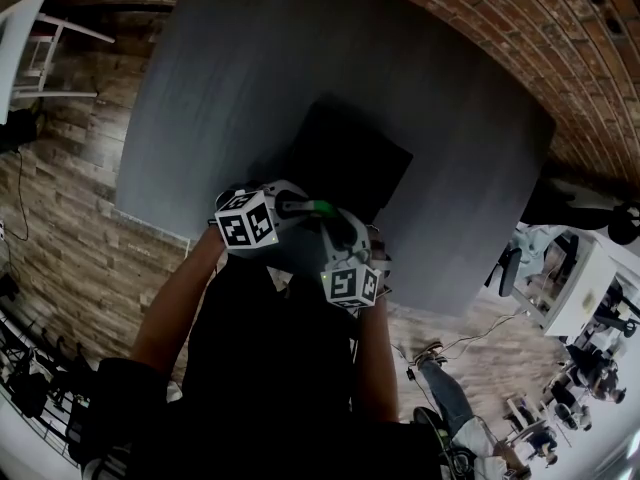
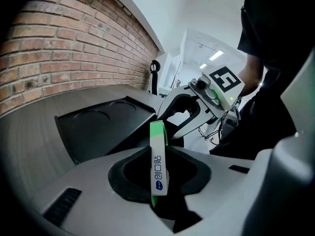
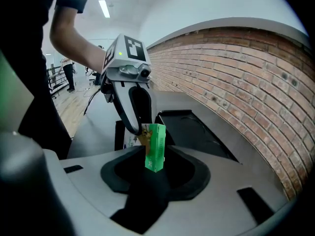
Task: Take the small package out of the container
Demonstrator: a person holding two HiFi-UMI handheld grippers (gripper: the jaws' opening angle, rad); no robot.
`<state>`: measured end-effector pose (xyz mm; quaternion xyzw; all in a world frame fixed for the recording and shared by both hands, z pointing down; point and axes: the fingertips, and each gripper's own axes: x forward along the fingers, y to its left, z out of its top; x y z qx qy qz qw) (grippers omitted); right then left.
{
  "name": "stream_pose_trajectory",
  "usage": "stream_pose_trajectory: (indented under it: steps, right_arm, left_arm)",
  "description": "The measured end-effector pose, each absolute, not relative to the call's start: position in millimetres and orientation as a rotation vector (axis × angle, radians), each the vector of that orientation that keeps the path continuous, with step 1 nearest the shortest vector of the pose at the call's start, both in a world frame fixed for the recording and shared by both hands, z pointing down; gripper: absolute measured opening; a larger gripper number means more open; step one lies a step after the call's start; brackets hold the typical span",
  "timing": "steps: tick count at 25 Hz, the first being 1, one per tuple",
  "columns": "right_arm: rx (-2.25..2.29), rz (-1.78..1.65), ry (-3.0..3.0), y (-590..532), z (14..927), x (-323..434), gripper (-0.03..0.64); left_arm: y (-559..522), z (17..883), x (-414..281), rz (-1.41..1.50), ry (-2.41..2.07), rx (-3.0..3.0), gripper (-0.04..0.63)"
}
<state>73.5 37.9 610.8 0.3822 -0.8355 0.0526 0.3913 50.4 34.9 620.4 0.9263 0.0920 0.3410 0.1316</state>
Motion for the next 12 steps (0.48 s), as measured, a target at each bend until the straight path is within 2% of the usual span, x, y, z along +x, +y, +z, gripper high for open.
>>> stream_pose_trajectory:
  steps: [6,12]
  right_arm:
    - [1.088,0.184,-2.14,36.9,593.8,86.8,0.128]
    - [1.291,0.35,-2.145,33.5,574.3,102.4,0.066]
  left_arm:
    - [27.6,610.4,53.1,0.932,0.165,2.716,0.107]
    - [17.7,590.6,50.9,0.817,0.019,2.716,0.107]
